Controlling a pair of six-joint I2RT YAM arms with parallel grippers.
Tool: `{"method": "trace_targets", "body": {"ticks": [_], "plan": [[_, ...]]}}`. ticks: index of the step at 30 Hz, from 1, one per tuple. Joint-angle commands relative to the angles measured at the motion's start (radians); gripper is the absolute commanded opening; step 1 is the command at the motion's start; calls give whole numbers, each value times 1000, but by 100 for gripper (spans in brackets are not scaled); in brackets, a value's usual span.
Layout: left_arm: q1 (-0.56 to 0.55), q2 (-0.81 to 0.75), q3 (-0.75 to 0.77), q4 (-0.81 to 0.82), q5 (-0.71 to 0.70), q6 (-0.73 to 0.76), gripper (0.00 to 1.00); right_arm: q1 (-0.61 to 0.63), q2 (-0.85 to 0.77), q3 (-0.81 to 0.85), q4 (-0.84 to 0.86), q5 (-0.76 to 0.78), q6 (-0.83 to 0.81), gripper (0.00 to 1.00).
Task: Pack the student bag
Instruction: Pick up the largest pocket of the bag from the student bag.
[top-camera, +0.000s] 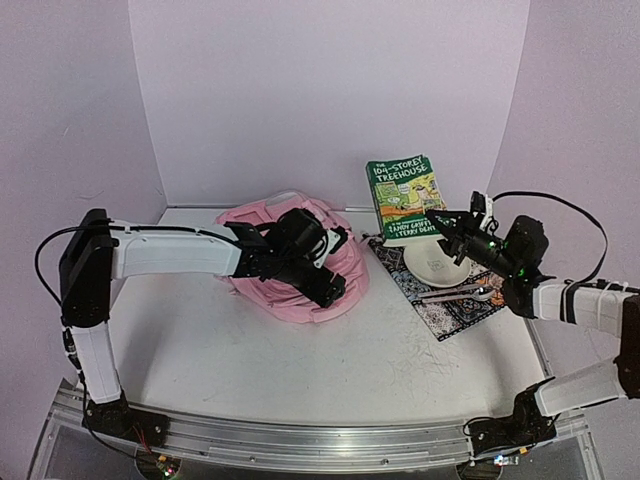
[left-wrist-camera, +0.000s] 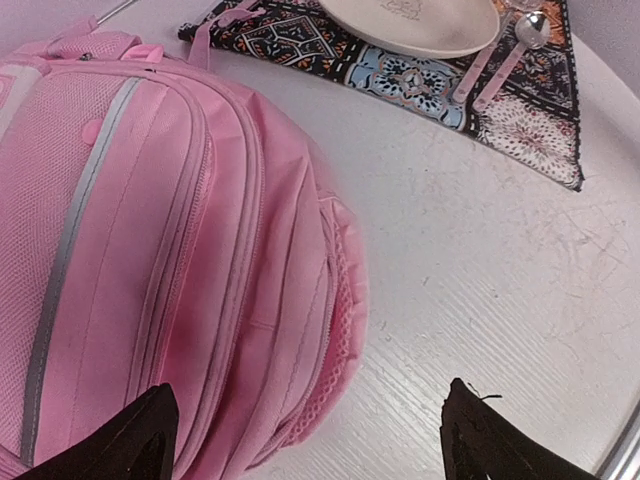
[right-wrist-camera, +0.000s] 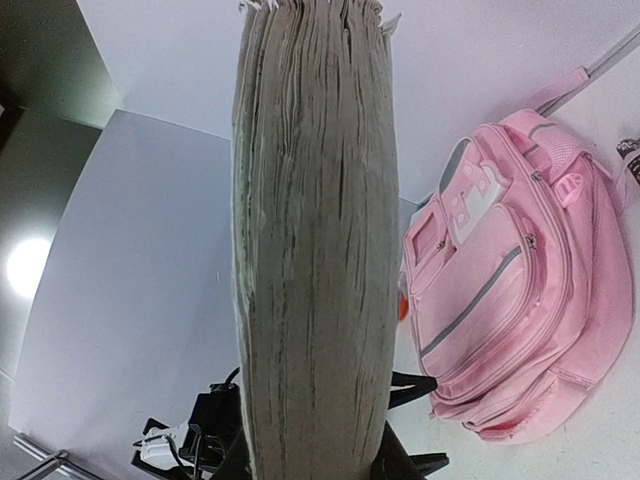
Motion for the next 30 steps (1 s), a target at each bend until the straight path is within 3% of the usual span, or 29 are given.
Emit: {"method": "trace_targets", "body": {"ticks": [1, 8, 20, 30], "plan": [[-2, 62, 97, -71, -126, 91, 90, -3, -69, 0, 89, -28, -35, 0], [-26, 166, 150, -94, -178, 134, 82, -5, -116, 9, 0, -35, -83, 0], [-27, 201, 221, -109, -307, 165, 54, -4, -171, -5, -52, -55, -101, 0], [-27, 172, 268, -180, -281, 109, 54, -4, -171, -3, -62, -71, -107, 0]]}}
